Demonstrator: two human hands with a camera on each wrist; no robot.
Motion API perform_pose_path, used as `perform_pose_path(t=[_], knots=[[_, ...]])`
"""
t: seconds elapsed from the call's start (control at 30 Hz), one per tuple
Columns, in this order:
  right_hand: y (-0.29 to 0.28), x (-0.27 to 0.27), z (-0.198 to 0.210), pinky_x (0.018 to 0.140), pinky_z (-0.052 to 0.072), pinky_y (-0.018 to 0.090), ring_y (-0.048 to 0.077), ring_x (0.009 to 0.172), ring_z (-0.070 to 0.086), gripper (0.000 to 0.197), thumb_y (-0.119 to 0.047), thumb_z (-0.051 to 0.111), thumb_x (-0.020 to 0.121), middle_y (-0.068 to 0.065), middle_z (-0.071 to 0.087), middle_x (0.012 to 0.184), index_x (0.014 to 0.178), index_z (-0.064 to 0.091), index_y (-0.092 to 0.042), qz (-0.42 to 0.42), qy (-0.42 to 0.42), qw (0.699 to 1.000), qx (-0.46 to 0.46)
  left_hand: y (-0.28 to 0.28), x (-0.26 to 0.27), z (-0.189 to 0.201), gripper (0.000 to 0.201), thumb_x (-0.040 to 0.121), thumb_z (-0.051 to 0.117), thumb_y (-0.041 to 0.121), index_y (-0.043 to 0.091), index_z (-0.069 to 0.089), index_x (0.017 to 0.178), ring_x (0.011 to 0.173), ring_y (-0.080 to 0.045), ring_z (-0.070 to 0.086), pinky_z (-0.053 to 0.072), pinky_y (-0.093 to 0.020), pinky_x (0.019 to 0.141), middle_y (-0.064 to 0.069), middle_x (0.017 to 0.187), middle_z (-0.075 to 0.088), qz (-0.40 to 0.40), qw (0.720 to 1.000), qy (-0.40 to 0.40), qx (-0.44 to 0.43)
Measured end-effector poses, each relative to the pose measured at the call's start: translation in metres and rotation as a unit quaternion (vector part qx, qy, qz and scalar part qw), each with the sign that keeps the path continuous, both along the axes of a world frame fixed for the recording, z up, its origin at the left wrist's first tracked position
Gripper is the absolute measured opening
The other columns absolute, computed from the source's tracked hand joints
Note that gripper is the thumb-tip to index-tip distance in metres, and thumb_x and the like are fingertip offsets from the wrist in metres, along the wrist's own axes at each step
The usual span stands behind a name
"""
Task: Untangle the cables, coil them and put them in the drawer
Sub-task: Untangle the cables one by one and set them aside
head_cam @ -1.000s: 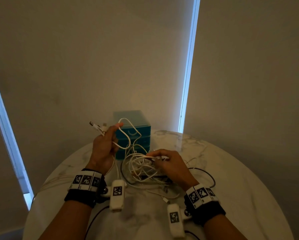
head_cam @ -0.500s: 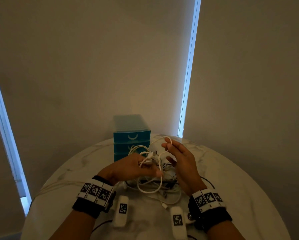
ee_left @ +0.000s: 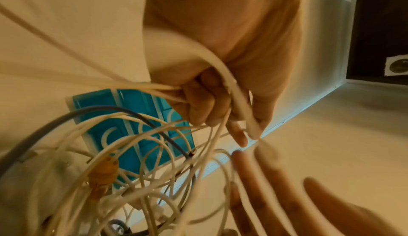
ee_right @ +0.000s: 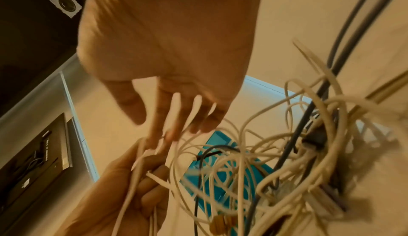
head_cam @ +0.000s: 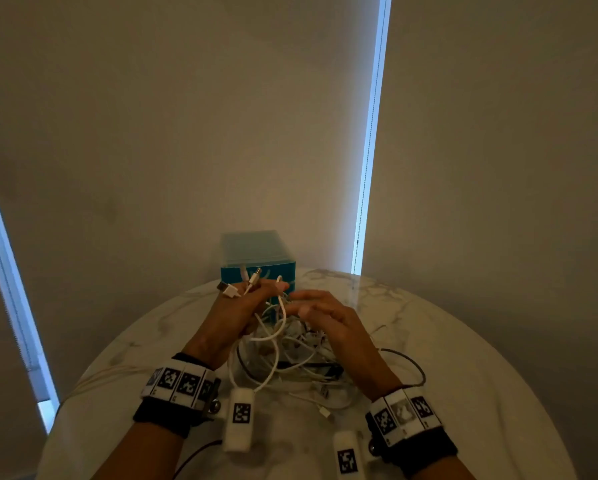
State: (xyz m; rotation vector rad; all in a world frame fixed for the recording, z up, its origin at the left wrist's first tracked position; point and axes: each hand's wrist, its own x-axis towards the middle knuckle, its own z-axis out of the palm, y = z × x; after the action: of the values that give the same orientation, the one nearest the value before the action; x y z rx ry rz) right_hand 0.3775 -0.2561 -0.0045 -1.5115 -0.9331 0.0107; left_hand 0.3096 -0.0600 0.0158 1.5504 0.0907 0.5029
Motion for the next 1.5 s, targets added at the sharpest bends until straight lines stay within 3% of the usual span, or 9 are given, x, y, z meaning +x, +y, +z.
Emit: perform_pose_path(t=[0.17, 0.4, 0.53, 0.7, 0.83, 0.93, 1.1, 1.33, 1.5], knots=[[0.009, 0.009, -0.013, 0.107, 0.05, 0.031, 0.001, 0.135, 0.054, 0.032, -0.05, 0.048, 0.111, -0.02, 0.056, 0.15, 0.14, 0.059, -0.053, -0.049, 0.02, 0.993, -0.103, -0.007, -0.004, 0.007, 0.02, 0.102, 0.069, 0.034, 0.021, 0.081, 0.113, 0.049, -0.001, 0.048, 0.038, -0.016, 0.046, 0.015, 0.059, 0.059, 0.008, 0.999, -0.042, 0.02], [0.008, 0.01, -0.015, 0.082, 0.047, 0.006, -0.012, 0.1, 0.068, 0.029, -0.037, 0.055, 0.11, -0.018, 0.079, 0.11, 0.117, 0.082, -0.03, -0.082, 0.036, 0.986, -0.14, -0.005, -0.012, 0.016, 0.023, 0.107, 0.061, 0.031, 0.024, 0.075, 0.123, 0.046, -0.002, 0.044, 0.04, -0.018, 0.044, 0.012, 0.059, 0.054, 0.052, 0.99, -0.132, -0.016], [0.006, 0.004, 0.001, 0.081, 0.054, 0.027, 0.011, 0.096, 0.074, 0.05, -0.056, 0.036, 0.112, -0.002, 0.081, 0.097, 0.104, 0.078, -0.029, -0.1, 0.156, 0.983, -0.016, -0.032, -0.021, 0.021, 0.022, 0.107, 0.06, 0.019, 0.017, 0.075, 0.122, 0.072, -0.003, 0.071, 0.055, -0.014, 0.064, 0.004, 0.081, 0.073, -0.108, 0.984, -0.077, 0.118], [-0.003, 0.004, 0.01, 0.101, 0.06, 0.052, 0.034, 0.104, 0.075, 0.063, -0.064, 0.055, 0.101, 0.013, 0.08, 0.106, 0.117, 0.082, -0.009, 0.012, 0.366, 0.928, 0.066, -0.041, -0.014, 0.012, 0.025, 0.099, 0.076, 0.032, 0.019, 0.081, 0.121, 0.114, -0.022, 0.074, 0.055, -0.048, 0.107, -0.002, 0.119, 0.079, -0.262, 0.9, 0.028, 0.347], [-0.008, 0.002, 0.012, 0.073, 0.064, 0.034, 0.015, 0.086, 0.078, 0.027, -0.033, 0.068, 0.101, 0.0, 0.081, 0.1, 0.118, 0.082, -0.017, 0.005, 0.254, 0.961, 0.105, -0.033, -0.005, 0.001, 0.029, 0.099, 0.073, 0.046, 0.025, 0.082, 0.117, 0.102, -0.018, 0.076, 0.06, -0.042, 0.097, 0.003, 0.11, 0.081, -0.231, 0.903, 0.053, 0.359], [-0.008, 0.008, 0.015, 0.092, 0.061, 0.044, 0.025, 0.112, 0.073, 0.036, -0.028, 0.068, 0.099, 0.004, 0.078, 0.121, 0.132, 0.075, -0.015, 0.021, 0.246, 0.945, 0.216, -0.032, -0.002, -0.002, 0.029, 0.105, 0.059, 0.047, 0.029, 0.08, 0.116, 0.074, 0.006, 0.065, 0.052, -0.019, 0.073, 0.022, 0.081, 0.073, -0.147, 0.941, 0.049, 0.302], [-0.029, 0.019, 0.025, 0.071, 0.049, 0.027, 0.005, 0.086, 0.061, 0.033, -0.017, 0.057, 0.107, -0.006, 0.068, 0.098, 0.137, 0.072, -0.019, 0.046, 0.237, 0.92, 0.309, -0.006, 0.014, -0.02, 0.057, 0.106, 0.046, 0.061, 0.015, 0.078, 0.115, 0.047, -0.009, 0.035, 0.027, -0.026, 0.048, 0.005, 0.059, 0.046, 0.003, 0.994, 0.098, 0.051], [-0.029, 0.022, 0.014, 0.067, 0.055, 0.023, 0.007, 0.08, 0.066, 0.029, -0.01, 0.058, 0.107, 0.002, 0.069, 0.095, 0.132, 0.073, -0.013, 0.005, 0.269, 0.929, 0.255, 0.006, 0.012, -0.02, 0.048, 0.098, 0.067, 0.057, 0.016, 0.071, 0.074, 0.048, -0.012, 0.037, 0.027, -0.025, 0.05, 0.004, 0.054, 0.05, 0.109, 0.988, 0.086, 0.064], [-0.018, 0.007, 0.014, 0.086, 0.051, 0.036, 0.023, 0.09, 0.063, 0.033, 0.007, 0.06, 0.1, 0.005, 0.069, 0.094, 0.12, 0.076, -0.014, 0.039, 0.143, 0.978, 0.148, -0.007, 0.002, -0.001, 0.052, 0.101, 0.059, 0.061, 0.013, 0.077, 0.09, 0.053, -0.014, 0.018, 0.015, -0.03, 0.052, 0.002, 0.061, 0.029, -0.03, 1.0, -0.01, -0.003]])
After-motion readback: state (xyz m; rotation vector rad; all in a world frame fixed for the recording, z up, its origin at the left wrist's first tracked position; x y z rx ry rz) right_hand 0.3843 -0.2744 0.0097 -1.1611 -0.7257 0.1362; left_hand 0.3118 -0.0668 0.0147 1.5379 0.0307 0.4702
